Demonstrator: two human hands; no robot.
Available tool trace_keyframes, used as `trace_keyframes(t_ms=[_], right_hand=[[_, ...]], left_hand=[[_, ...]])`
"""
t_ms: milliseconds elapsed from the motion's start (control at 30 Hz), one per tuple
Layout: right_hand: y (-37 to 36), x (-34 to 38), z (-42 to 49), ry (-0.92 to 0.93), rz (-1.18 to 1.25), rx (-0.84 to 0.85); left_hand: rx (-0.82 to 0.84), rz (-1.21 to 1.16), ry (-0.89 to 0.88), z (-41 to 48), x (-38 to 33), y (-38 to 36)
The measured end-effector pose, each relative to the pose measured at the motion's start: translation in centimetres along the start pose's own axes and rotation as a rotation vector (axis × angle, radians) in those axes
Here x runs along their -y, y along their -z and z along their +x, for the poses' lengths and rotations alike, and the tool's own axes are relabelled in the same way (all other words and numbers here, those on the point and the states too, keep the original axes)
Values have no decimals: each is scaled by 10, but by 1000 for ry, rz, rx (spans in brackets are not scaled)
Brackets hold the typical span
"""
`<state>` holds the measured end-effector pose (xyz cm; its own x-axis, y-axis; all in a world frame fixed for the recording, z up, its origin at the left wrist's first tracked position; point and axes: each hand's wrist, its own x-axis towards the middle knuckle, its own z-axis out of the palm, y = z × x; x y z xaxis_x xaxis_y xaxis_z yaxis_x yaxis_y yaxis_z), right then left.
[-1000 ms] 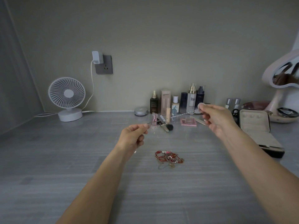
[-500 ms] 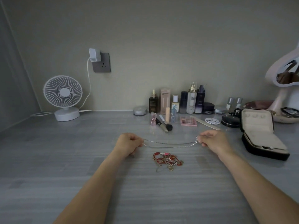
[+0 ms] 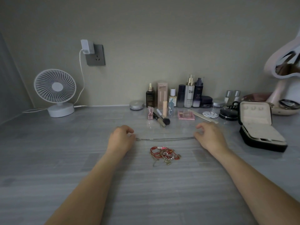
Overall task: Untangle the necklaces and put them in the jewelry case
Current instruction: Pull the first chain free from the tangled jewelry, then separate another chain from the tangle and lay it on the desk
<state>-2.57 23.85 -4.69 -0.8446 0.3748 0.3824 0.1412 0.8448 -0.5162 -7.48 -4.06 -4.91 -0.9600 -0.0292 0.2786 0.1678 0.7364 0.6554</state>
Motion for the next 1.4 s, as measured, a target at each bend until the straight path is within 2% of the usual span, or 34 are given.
trace_keyframes(t_ms=[33, 100, 167, 233, 300, 367, 433, 633, 700, 867, 1033, 1167, 1267, 1400], right_hand=[[3, 9, -6, 67, 22, 48], [12, 30, -21, 204, 84, 248], [21, 48, -37, 321, 92, 456], [25, 59, -47, 384, 118, 581], [25, 63, -52, 434, 124, 657], [21, 65, -55, 481, 83, 706], [18, 66, -56, 509, 40, 702], [11, 68, -57, 625, -144, 545], [12, 67, -56, 578, -57, 523], [22, 49, -39, 390, 76, 329], [9, 45, -40, 398, -10, 374], [5, 54, -47, 456, 18, 422], [-4, 60, -53, 502, -2, 410], [-13, 68, -53, 418, -37, 347]], left_hand=[[27, 33, -53, -3, -6, 0], [138, -14, -157, -13, -22, 0], [333, -91, -243, -27, -39, 0], [497, -104, -318, -39, -48, -2], [568, -54, -385, -47, -49, -4], [559, 4, -432, -48, -49, -5], [535, 54, -453, -49, -49, -3], [481, 149, -442, -50, -50, -2], [457, 166, -438, -50, -50, -4], [473, 130, -367, -47, -47, 2], [531, 161, -331, -43, -46, 16], [544, 208, -306, -42, -45, 20], [446, 185, -262, -40, -40, 12], [293, 174, -228, -40, -34, -7]])
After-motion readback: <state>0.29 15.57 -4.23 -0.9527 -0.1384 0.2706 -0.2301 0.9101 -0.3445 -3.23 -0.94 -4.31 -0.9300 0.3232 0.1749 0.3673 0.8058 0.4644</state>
